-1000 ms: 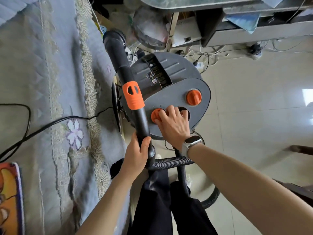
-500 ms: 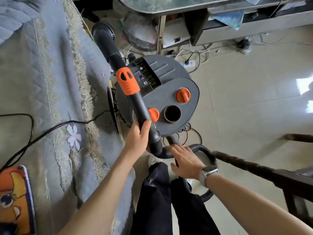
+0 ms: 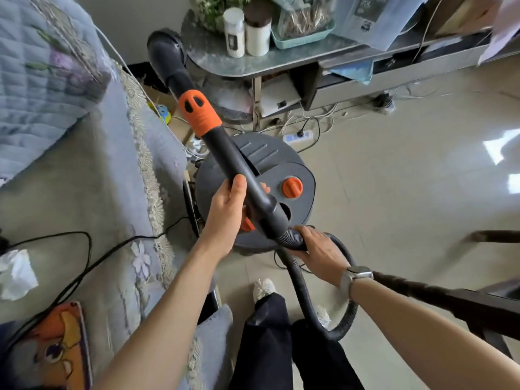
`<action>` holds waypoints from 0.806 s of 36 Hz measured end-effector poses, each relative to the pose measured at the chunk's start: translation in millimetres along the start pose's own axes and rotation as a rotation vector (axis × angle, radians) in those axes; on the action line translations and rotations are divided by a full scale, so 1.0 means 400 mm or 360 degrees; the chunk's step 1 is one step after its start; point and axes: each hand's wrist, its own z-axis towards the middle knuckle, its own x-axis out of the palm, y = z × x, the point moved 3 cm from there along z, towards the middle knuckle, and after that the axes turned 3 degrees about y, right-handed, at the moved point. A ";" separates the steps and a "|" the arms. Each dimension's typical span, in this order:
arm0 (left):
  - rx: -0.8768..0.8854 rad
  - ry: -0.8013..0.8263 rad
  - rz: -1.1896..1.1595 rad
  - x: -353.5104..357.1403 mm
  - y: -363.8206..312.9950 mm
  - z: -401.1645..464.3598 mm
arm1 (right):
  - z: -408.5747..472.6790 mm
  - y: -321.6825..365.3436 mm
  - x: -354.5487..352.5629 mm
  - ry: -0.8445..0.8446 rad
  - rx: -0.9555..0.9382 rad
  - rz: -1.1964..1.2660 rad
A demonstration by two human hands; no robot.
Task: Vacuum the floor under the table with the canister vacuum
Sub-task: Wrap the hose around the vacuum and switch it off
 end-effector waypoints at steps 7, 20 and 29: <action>-0.0002 -0.0122 0.0007 0.039 -0.071 0.015 | -0.019 -0.065 -0.206 -0.0351 0.0088 -0.0115; 0.1019 -0.0645 0.1857 0.101 -0.253 -0.012 | 0.015 -0.027 -0.522 -0.0780 -0.0142 -0.0477; 0.0758 0.0255 0.2626 0.273 -0.247 0.022 | 0.059 0.029 -0.581 -0.0785 -0.0783 -0.0718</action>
